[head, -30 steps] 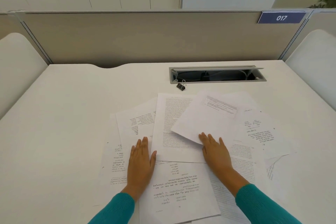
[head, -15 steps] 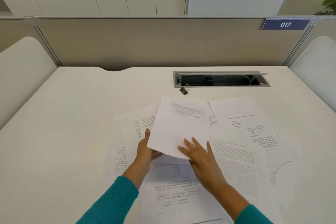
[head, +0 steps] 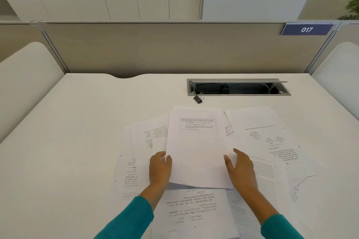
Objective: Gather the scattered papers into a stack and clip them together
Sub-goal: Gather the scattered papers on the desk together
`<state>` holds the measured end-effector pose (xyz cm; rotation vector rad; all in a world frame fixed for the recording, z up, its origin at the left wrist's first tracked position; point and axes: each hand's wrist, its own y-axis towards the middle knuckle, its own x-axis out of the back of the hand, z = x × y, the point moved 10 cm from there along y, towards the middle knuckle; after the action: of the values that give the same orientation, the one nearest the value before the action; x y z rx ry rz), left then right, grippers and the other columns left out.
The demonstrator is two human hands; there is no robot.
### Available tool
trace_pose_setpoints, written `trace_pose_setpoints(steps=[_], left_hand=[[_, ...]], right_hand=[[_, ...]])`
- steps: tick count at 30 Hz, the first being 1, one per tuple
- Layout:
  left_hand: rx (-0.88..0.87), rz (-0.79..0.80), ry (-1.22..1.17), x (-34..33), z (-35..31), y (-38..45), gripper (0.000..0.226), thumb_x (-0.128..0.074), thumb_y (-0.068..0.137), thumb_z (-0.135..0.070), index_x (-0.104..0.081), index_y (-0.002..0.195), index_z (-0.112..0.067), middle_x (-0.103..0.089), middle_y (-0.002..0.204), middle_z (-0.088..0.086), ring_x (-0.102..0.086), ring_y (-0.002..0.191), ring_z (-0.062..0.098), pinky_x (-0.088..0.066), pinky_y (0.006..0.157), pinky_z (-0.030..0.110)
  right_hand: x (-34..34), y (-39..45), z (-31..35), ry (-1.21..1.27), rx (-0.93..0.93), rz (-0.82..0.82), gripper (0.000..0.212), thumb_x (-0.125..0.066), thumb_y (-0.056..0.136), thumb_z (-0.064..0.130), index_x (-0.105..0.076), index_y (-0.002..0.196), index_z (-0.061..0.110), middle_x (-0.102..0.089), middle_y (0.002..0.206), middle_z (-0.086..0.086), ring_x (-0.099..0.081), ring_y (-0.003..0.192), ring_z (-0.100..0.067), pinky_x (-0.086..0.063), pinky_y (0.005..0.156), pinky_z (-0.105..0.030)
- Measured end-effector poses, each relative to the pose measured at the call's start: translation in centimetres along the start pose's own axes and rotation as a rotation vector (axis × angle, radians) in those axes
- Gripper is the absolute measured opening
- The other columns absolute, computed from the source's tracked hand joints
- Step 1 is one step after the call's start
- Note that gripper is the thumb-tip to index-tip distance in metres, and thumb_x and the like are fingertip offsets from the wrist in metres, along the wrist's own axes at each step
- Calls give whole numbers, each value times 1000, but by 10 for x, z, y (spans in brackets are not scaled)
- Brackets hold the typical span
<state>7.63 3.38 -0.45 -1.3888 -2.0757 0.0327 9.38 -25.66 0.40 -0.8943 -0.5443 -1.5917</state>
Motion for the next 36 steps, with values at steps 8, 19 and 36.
trace_pose_setpoints(steps=[8,19,36], left_hand=[[0,85,18,-14,-3,-3,52,-49,92,-19,-33,141,-7,-37,146,12,-38,133,27,-34,108,39],[219,189,-317,-22,12,1,57,-54,91,-25,-29,141,-11,-49,133,12,-57,108,30,-52,81,38],[-239,264,-435,14,-77,-10,36,-61,87,-15,-54,123,-16,-65,116,9,-63,104,29,-53,89,45]], right_hand=[[-14,26,-10,261,-396,236,60,-46,92,43,-35,137,5,-46,137,-13,-40,128,-33,-34,102,-37],[-5,24,18,308,-299,259,35,-45,92,10,-49,126,1,-56,126,-18,-55,108,-34,-45,87,-37],[35,-10,61,721,114,190,33,-58,88,27,-52,120,32,-61,111,15,-59,99,-5,-46,84,-20]])
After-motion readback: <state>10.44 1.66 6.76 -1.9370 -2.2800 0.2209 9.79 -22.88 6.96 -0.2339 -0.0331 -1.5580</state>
